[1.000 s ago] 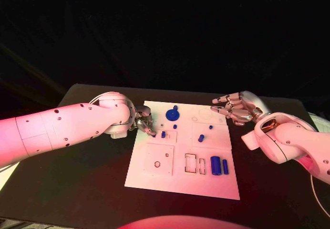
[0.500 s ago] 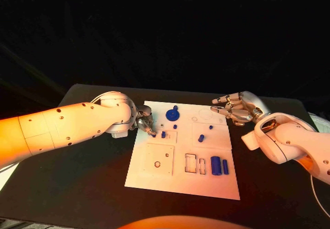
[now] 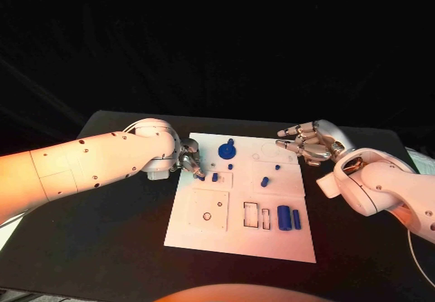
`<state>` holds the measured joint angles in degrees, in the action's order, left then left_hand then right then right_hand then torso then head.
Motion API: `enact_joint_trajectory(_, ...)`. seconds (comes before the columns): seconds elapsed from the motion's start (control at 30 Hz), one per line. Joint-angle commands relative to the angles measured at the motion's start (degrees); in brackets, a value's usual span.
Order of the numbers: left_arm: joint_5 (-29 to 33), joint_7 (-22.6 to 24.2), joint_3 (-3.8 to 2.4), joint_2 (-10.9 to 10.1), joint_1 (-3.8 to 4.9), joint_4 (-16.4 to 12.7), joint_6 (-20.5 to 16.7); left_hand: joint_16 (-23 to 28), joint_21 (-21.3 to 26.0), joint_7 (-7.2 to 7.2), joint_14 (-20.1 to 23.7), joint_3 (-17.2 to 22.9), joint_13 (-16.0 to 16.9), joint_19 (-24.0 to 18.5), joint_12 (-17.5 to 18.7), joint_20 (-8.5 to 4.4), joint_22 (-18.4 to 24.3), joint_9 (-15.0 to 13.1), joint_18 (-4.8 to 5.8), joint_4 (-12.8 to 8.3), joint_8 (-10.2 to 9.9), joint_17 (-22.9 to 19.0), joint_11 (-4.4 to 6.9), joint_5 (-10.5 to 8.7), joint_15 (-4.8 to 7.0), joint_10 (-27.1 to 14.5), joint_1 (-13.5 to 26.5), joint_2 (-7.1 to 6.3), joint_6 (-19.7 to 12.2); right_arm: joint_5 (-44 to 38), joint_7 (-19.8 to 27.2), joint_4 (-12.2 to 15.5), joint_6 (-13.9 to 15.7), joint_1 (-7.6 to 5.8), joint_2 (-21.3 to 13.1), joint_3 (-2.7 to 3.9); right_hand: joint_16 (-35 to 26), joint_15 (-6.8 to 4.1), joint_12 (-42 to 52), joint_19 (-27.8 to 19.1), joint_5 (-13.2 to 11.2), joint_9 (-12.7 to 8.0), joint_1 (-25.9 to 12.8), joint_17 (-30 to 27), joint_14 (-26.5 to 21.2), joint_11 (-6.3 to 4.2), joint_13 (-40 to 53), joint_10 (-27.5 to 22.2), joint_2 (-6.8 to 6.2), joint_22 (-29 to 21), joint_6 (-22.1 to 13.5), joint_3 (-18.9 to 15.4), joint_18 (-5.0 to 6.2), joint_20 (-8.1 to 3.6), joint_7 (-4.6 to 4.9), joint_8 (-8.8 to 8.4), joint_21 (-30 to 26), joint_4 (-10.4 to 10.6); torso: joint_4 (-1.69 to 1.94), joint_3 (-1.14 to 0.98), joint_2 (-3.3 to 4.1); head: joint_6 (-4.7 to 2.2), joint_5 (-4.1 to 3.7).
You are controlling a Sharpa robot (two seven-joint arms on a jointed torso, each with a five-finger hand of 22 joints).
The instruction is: Assemble the parts on the task board
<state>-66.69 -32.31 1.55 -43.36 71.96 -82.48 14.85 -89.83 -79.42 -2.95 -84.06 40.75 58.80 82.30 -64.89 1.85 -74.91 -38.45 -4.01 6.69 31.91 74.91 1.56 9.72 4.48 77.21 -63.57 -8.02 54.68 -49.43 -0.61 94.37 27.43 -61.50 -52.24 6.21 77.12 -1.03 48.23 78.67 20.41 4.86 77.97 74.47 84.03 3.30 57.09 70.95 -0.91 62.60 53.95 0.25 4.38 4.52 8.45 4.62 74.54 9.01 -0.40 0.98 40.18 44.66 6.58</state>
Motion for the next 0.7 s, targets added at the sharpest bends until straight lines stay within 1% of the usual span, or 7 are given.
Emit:
enact_joint_trajectory(0.03, 1.01, -1.19, 0.42, 0.55, -0.56, 0.08, 1.53, -0.17, 0.20, 0.97, -5.94, 0.84, 0.05, 0.05, 0.08, -0.25, -1.13, 0.07, 0.45, -0.45, -0.39, 15.09, 0.39, 0.04, 0.43, 0.01, 0.88, 0.10, 1.51, 0.53, 0.24, 0.14, -1.10, 0.04, 0.00, 0.01, -0.32, -0.33, -0.12, 0.01, 0.30, 0.02, 0.42, -0.08, 2.60, -0.13, -0.04, -0.43, 0.06, -0.07, 0.57, 0.14, 1.01, 0.01, 0.02, -0.32, -0.22, 0.28, 0.07, 0.06, -0.04, 0.11, -0.02)
enact_joint_trajectory(0.07, 1.02, -1.27, 0.42, 0.60, -0.56, 0.11, 1.26, -0.17, 0.21, 1.00, -5.94, 0.74, 0.07, 0.05, 0.06, -0.27, -1.13, 0.08, 0.45, -0.34, -0.38, 15.09, 0.42, 0.03, 0.45, 0.03, 1.09, 0.08, 1.61, 0.63, 0.24, 0.14, -1.18, 0.04, 0.00, 0.01, -0.35, -0.33, -0.13, -0.01, 0.43, 0.02, 0.43, -0.11, 2.60, -0.13, -0.06, -0.45, 0.09, -0.12, 0.57, 0.15, 1.01, 0.01, 0.02, -0.32, -0.25, 0.30, 0.08, 0.02, -0.05, 0.09, 0.06)
enact_joint_trajectory(0.17, 1.04, -1.48, 0.42, 0.71, -0.56, 0.18, 0.55, -0.17, 0.15, 1.09, -5.94, 0.43, 0.18, 0.12, -0.03, -0.32, -1.24, 0.09, 0.48, -0.05, -0.37, 15.09, 0.49, 0.01, 0.50, 0.11, 1.65, 0.00, 1.85, 0.83, 0.25, 0.13, -1.32, 0.04, -0.02, 0.01, -0.37, -0.32, -0.17, -0.02, 0.69, 0.01, 0.44, -0.11, 2.59, -0.12, -0.11, -0.48, 0.15, -0.14, 0.57, 0.18, 1.02, 0.01, 0.03, -0.33, -0.27, 0.36, 0.07, -0.02, -0.07, 0.07, 0.03)
enact_joint_trajectory(0.33, 1.05, -1.69, 0.42, 0.86, -0.56, 0.29, -0.65, -0.17, -0.09, 1.25, -5.94, 0.04, 0.51, 0.33, -0.32, -0.40, -1.59, 0.10, 0.56, 0.33, -0.32, 15.09, 0.61, 0.01, 0.60, 0.34, 2.35, 0.02, 2.27, 0.97, 0.22, 0.09, -1.42, 0.04, -0.08, 0.01, -0.41, -0.32, -0.15, -0.02, 1.02, 0.00, 0.45, -0.13, 2.59, -0.11, -0.13, -0.50, 0.16, -0.14, 0.56, 0.19, 1.02, 0.02, 0.04, -0.35, -0.28, 0.42, 0.09, 0.04, -0.05, 0.07, -0.02)
enact_joint_trajectory(0.57, 1.05, -1.52, 0.41, 1.04, -0.56, 0.35, -1.92, -0.17, -0.36, 1.47, -5.94, -0.44, 1.30, 0.57, -0.99, -0.51, -1.97, 0.12, 0.65, 0.75, -0.26, 15.09, 0.78, 0.01, 0.72, 0.85, 3.14, 0.08, 2.86, 1.02, 0.14, 0.01, -1.45, 0.04, -0.16, 0.01, -0.42, -0.31, -0.23, -0.02, 1.33, 0.00, 0.48, -0.13, 2.59, -0.12, -0.23, -0.57, 0.15, -0.13, 0.57, 0.20, 1.01, 0.02, 0.04, -0.36, -0.29, 0.46, 0.01, 0.03, -0.03, 0.06, -0.05)
enact_joint_trajectory(0.7, 1.05, -1.28, 0.41, 1.16, -0.56, 0.29, -2.48, -0.17, -0.60, 1.61, -5.94, -0.58, 1.85, 0.75, -1.46, -0.56, -2.29, 0.12, 0.73, 0.76, -0.19, 15.09, 0.88, 0.03, 0.77, 1.19, 3.27, 0.11, 3.17, 1.03, 0.11, -0.02, -1.45, 0.04, -0.18, 0.00, -0.43, -0.31, -0.21, -0.02, 1.46, 0.00, 0.50, -0.12, 2.59, -0.11, -0.23, -0.57, 0.15, -0.15, 0.57, 0.21, 1.02, 0.02, 0.04, -0.36, -0.30, 0.47, 0.04, 0.02, -0.01, 0.16, -0.09)
